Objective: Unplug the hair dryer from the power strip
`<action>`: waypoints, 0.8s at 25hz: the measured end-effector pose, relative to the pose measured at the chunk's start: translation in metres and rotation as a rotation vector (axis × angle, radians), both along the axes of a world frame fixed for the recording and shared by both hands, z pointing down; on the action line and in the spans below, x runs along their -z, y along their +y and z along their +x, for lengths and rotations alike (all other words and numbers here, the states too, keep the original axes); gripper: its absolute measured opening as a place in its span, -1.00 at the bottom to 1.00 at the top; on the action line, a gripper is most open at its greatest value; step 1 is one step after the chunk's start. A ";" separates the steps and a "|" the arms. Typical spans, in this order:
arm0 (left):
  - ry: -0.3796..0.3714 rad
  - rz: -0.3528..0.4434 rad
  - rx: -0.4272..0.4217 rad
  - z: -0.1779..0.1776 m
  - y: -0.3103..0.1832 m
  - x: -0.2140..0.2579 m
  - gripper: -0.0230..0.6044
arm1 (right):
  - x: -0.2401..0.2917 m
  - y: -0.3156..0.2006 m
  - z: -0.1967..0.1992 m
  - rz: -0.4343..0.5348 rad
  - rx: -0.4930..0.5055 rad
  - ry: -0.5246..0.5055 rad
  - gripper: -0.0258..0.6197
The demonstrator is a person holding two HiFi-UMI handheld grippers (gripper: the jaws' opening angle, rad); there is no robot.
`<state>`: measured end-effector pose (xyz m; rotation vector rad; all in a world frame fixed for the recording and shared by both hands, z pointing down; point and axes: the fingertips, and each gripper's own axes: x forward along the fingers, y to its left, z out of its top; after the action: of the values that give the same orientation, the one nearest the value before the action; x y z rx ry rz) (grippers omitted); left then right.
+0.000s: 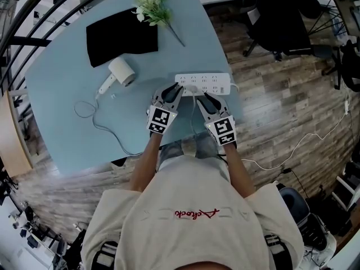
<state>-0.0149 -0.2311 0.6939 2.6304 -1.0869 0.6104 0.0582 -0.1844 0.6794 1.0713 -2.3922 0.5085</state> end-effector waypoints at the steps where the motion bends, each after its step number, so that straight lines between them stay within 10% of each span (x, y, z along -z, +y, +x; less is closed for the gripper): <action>1: 0.000 0.000 -0.001 0.000 0.000 0.000 -0.69 | -0.001 0.000 -0.001 0.010 0.014 0.023 -0.55; 11: -0.004 -0.003 -0.004 0.000 -0.001 -0.002 -0.69 | -0.007 -0.005 -0.013 0.204 0.300 0.393 -0.54; 20: -0.017 0.007 -0.011 0.000 0.001 -0.003 -0.69 | -0.007 -0.019 -0.027 0.182 0.359 0.371 -0.44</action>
<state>-0.0153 -0.2306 0.6970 2.6435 -1.0812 0.6331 0.0310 -0.2035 0.6868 0.7038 -2.2496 -0.0330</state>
